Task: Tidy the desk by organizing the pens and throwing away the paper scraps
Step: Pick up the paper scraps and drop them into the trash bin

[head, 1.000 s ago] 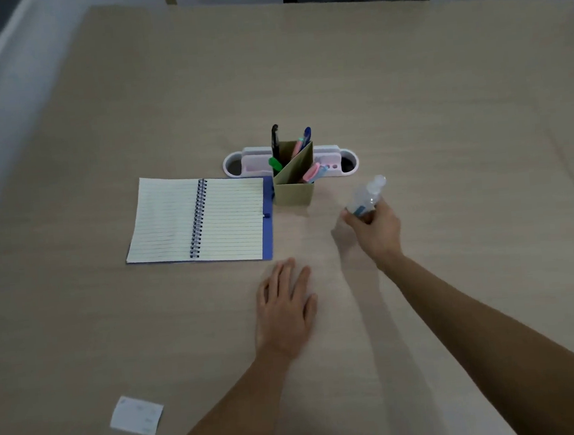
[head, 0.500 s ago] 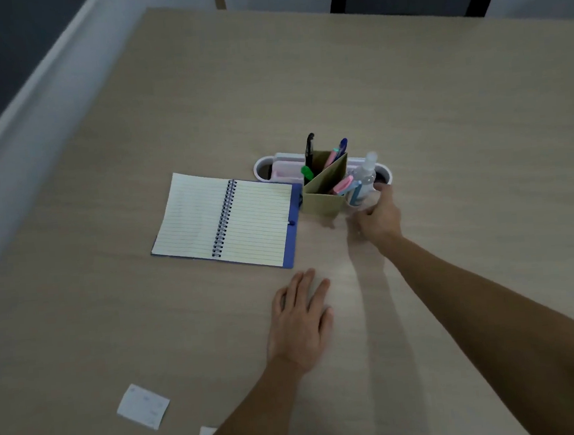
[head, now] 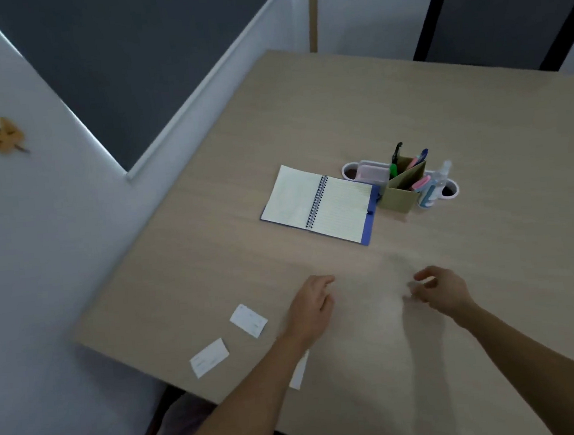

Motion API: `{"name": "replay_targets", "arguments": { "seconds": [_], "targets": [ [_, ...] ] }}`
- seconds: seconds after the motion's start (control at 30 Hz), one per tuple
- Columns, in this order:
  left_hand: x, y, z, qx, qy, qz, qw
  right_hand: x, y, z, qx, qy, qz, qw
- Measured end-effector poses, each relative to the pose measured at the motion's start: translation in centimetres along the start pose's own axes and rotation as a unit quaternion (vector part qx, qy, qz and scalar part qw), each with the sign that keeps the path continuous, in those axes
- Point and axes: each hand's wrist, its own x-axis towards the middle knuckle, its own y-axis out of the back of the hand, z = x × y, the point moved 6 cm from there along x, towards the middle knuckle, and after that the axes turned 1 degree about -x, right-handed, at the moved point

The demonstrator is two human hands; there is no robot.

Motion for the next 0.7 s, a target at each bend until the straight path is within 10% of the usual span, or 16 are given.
{"name": "replay_targets", "arguments": {
  "seconds": [0.17, 0.3, 0.7],
  "targets": [
    [-9.6, 13.6, -11.0, 0.11, 0.238, 0.316, 0.912, -6.4, -10.7, -5.8, -0.07, 0.092, -0.128, 0.985],
    [-14.9, 15.6, -17.4, 0.015, 0.483, 0.25, 0.839, -10.7, -18.2, -8.8, -0.158, 0.134, -0.159, 0.965],
    [-19.4, 17.7, -19.6, -0.114, 0.416, 0.255, 0.865, -13.9, -23.0, -13.1, -0.319, 0.21, -0.197, 0.903]
  ]
}}
